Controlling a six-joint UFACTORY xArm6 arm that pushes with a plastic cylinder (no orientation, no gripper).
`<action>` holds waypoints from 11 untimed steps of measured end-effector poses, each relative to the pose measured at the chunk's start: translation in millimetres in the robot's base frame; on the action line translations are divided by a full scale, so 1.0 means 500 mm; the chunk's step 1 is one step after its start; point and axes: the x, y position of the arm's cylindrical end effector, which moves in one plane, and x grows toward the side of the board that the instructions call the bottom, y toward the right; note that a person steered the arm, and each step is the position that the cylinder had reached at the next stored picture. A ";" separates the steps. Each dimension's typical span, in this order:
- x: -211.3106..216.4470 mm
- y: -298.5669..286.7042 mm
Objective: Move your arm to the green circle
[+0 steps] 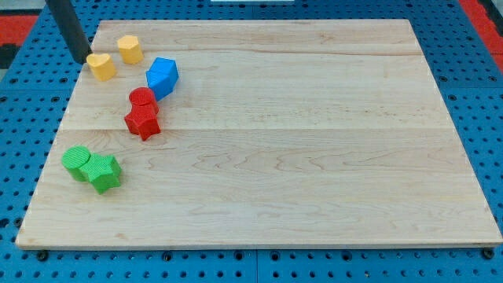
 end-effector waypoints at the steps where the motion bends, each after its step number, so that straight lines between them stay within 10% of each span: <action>1: 0.017 0.054; 3: 0.070 -0.028; 6: 0.558 -0.026; 11: 0.396 0.073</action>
